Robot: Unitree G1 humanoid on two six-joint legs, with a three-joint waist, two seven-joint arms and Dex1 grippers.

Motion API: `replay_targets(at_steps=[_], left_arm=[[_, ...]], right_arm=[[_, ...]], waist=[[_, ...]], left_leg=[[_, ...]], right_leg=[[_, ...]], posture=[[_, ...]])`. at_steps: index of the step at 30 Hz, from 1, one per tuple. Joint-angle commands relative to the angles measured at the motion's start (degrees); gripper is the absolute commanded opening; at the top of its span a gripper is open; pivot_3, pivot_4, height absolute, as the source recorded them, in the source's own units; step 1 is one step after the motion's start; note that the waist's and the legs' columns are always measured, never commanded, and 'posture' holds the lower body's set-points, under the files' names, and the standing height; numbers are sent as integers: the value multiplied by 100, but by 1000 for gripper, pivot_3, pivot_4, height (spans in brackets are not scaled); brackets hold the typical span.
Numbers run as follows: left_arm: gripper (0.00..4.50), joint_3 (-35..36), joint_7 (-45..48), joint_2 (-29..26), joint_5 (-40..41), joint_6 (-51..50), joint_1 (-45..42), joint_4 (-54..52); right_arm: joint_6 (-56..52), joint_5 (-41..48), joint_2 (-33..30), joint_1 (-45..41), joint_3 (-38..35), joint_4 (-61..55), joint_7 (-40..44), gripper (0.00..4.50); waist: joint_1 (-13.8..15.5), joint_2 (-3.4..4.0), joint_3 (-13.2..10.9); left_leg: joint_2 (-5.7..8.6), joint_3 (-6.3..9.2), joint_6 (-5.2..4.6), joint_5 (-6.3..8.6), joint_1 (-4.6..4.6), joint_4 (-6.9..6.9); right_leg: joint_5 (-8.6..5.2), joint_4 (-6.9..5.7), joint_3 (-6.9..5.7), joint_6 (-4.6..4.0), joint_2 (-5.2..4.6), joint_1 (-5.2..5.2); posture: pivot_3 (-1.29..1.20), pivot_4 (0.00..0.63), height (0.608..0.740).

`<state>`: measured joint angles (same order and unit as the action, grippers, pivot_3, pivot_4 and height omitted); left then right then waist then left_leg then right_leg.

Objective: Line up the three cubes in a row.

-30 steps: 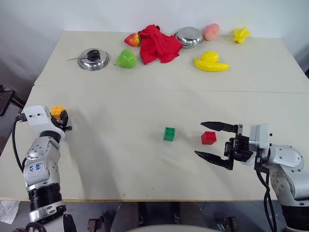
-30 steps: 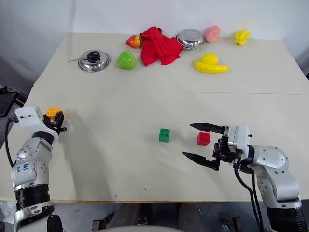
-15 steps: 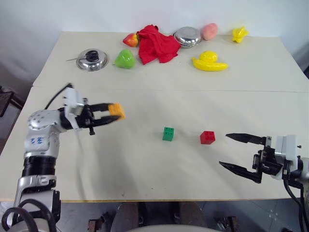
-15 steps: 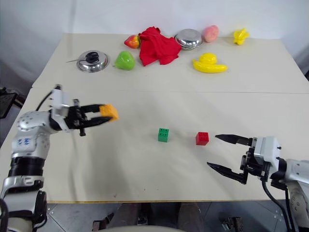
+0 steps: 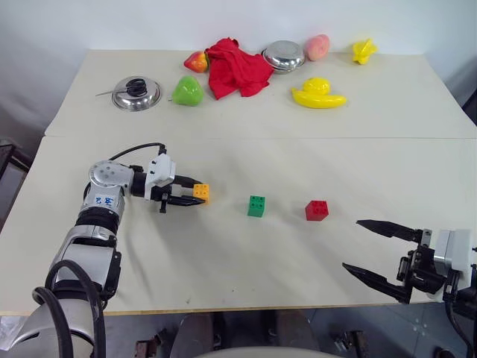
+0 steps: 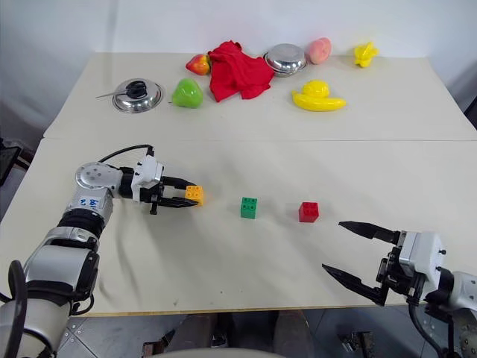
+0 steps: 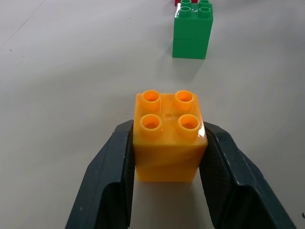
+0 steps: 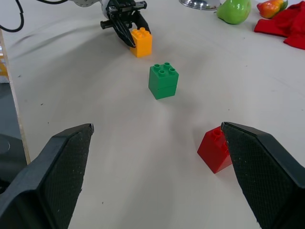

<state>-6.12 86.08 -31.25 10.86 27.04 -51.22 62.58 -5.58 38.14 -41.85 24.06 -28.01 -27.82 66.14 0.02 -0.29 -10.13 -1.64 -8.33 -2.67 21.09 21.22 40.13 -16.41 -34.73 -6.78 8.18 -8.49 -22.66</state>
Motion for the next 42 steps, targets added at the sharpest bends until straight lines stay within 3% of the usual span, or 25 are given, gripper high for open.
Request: replay_targets(at_steps=[1, 9, 16, 22, 26, 35, 40, 42], left_arm=[[1501, -264, 642, -79, -24, 142, 150, -6], [1501, -521, 642, -495, 525, -128, 656, -645], [1501, -673, 642, -511, 731, -399, 690, -824], [3314, -821, 642, -640, 900, -516, 811, -1105], [4462, -176, 609, -930, 1195, -751, 1147, -1505], [4462, 1402, -169, -2286, 1701, -1456, 3755, -3563], [4462, 2432, -1082, -2151, 1987, -1998, 4881, -4676], [4462, 2833, -1672, -1858, 2238, -2361, 5314, -5431]], right_arm=[[101, 99, 76, 119, -236, -154, -13, 4500], [208, 51, 26, 7, -203, 167, 108, 4500], [199, 3, -34, -265, -68, 392, 254, 4500], [224, -23, -55, -312, -99, 526, 369, 4500], [371, -49, -65, -354, -214, 868, 550, 4500], [1134, -229, -389, -725, -416, 2286, 1548, 4500], [1351, -171, -386, -1039, -346, 2831, 1943, 4500], [1346, 9, -302, -1423, -321, 2986, 1920, 4500]], waist=[[-2, 0, 0], [-39, 1, 1], [-23, 1, 1], [-12, -1, 0], [-13, -1, 0], [-152, 5, -2], [-94, 7, -3], [-94, 11, -3]], left_leg=[[0, 0, -1, 0, -1, 0], [-3, -1, -7, 4, -3, -1], [-3, -2, -7, 4, -4, 3], [-2, -1, -10, 6, 0, 4], [-1, -1, -10, 6, 0, 7], [-3, -4, -12, 11, -4, -1], [-3, 3, -12, 11, -6, 1], [-3, 5, -10, 12, -7, 0]], right_leg=[[0, -1, 1, 0, 0, 0], [0, -1, 4, -1, 0, -1], [0, -5, 7, -1, -1, -1], [0, -4, 6, -1, -1, -2], [0, -6, 8, -1, -4, -2], [-1, -5, 13, -2, -10, -7], [-1, -9, 15, -2, -23, -5], [-1, -9, 16, -3, -29, -5]], posture=[[0, 150, 740], [0, 150, 740], [0, 150, 740], [0, 150, 740], [0, 150, 740], [0, 150, 740], [0, 150, 740], [0, 150, 740]])
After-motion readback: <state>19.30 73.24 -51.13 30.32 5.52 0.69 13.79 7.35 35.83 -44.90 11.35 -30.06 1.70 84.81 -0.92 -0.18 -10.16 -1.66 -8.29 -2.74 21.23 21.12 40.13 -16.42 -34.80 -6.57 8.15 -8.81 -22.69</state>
